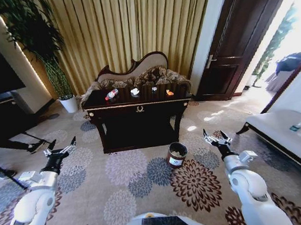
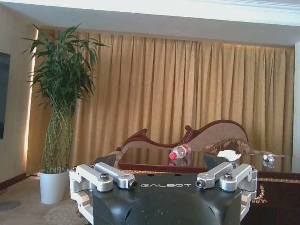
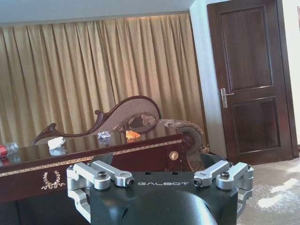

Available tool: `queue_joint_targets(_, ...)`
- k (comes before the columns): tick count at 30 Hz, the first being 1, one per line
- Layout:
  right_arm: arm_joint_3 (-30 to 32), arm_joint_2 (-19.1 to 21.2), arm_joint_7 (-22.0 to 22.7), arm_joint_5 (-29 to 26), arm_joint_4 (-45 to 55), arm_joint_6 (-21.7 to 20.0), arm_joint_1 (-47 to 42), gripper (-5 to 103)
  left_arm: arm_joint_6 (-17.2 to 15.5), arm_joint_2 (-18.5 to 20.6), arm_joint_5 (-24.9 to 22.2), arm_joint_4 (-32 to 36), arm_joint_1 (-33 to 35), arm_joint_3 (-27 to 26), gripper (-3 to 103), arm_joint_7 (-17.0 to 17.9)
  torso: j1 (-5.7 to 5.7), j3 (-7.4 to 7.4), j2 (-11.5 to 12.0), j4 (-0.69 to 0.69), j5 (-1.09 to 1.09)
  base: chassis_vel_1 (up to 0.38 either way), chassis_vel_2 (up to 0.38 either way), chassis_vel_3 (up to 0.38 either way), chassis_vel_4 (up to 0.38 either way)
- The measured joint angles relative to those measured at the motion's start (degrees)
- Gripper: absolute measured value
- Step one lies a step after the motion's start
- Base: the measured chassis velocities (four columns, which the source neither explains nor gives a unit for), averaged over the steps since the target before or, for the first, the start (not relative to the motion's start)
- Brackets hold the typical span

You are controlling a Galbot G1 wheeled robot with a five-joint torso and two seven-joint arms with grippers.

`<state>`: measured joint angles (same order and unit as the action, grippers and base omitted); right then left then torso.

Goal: Move to the front of the table and place the trash on the table into the trash bin.

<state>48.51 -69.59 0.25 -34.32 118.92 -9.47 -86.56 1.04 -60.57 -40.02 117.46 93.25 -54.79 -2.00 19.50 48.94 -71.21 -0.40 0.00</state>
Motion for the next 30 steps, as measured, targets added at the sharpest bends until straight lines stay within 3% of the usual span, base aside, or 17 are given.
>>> queue_joint_targets(30, -1.00, -0.69, -0.93, -0.12, -0.26, 0.09, -0.20, 100, 0.04, -0.15, -0.09, -0.16, -0.18, 0.03, 100, -0.27, 0.00, 0.01, 0.01, 0.01, 0.02, -0.173, 0.176, 0.171, -0.173)
